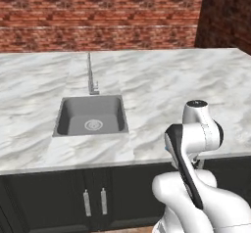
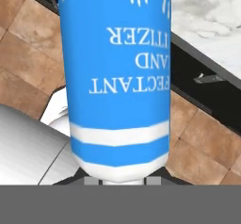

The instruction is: Restock the sink supplies by placing the sponge and soap dispenser on the counter and next to the sink. Make sure the soap dispenser is upright.

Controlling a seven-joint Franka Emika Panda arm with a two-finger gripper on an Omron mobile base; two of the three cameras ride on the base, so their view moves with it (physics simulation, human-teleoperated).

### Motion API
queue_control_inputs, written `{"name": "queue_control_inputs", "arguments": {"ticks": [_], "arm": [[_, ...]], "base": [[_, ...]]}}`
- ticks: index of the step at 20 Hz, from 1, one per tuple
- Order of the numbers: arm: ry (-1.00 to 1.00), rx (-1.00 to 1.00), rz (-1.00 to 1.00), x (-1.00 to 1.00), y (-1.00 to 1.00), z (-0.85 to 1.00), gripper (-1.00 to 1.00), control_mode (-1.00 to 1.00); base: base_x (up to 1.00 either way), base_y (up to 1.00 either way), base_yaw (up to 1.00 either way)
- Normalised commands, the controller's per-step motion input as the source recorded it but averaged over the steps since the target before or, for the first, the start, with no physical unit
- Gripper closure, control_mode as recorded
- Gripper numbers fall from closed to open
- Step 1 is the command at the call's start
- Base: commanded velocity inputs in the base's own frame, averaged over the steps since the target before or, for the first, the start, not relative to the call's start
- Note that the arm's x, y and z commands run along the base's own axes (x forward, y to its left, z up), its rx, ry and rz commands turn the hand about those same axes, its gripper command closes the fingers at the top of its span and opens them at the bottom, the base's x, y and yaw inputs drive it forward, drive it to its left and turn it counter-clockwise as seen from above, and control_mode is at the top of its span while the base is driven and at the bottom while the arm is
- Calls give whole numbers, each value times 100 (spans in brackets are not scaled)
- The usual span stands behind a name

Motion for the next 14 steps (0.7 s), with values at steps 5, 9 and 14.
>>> {"name": "queue_control_inputs", "arguments": {"ticks": [5,9,14], "arm": [[0,0,0,0,0,0,100,100],[0,0,-1,11,0,7,100,-100],[10,0,1,86,-19,37,100,-100]], "base": [[33,79,-14],[29,19,-10],[0,0,0]]}}
